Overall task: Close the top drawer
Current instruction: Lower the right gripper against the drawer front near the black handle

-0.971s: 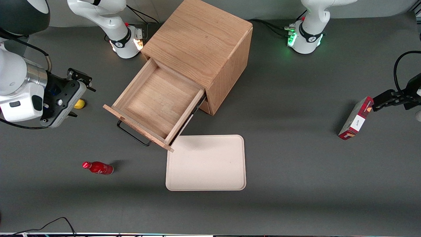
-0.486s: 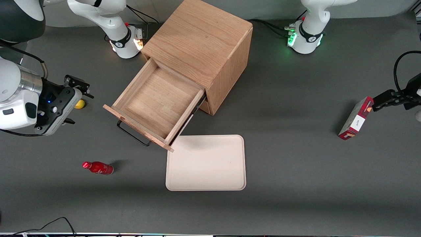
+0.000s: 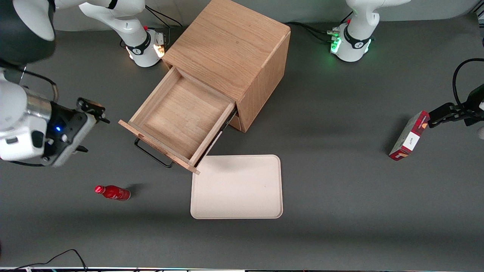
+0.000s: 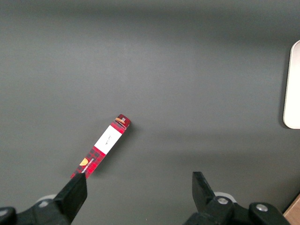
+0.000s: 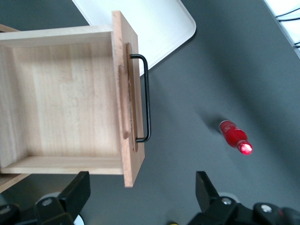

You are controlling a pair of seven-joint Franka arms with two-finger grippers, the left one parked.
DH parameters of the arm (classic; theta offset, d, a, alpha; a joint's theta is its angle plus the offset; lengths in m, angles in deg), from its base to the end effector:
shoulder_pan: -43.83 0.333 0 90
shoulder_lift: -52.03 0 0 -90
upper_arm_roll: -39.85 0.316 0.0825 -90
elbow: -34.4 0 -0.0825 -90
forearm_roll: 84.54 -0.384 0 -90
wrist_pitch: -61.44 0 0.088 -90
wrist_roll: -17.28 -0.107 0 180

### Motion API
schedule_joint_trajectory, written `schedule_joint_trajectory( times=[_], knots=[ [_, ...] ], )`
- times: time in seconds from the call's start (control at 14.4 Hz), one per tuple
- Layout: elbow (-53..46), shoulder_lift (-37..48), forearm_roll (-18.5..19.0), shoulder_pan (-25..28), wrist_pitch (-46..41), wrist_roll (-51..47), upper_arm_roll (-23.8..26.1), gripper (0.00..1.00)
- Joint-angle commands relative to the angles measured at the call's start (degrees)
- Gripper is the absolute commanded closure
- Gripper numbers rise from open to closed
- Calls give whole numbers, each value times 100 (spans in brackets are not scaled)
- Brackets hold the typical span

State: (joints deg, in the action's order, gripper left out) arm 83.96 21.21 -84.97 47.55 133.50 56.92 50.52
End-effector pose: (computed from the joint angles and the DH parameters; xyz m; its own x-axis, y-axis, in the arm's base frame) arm 0.6556 0.1259 0.5930 0.5983 0.8003 -0.0397 0.7859 -0.5957 -0.1657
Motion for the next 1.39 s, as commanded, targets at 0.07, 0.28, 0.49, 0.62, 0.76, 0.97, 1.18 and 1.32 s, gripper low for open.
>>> schedule_joint_trajectory(
  times=[0.07, 0.28, 0.49, 0.62, 0.76, 0.97, 1.18, 1.32],
  knots=[
    [-105, -801, -70, 49, 193, -62, -39, 0],
    [290, -960, -79, 76, 659, -71, -30, 0],
    [476, -978, -97, 94, 809, -255, -12, 0],
    [494, -1057, -227, 50, 827, -255, -12, 0],
    [546, -1136, -474, 15, 861, -264, -47, 0],
    [722, -1137, -501, 6, 888, -273, -47, 0],
    [880, -1137, -519, -38, 958, -308, -47, 0],
    [1046, -1137, -685, -56, 1072, -422, -47, 0]
  ],
)
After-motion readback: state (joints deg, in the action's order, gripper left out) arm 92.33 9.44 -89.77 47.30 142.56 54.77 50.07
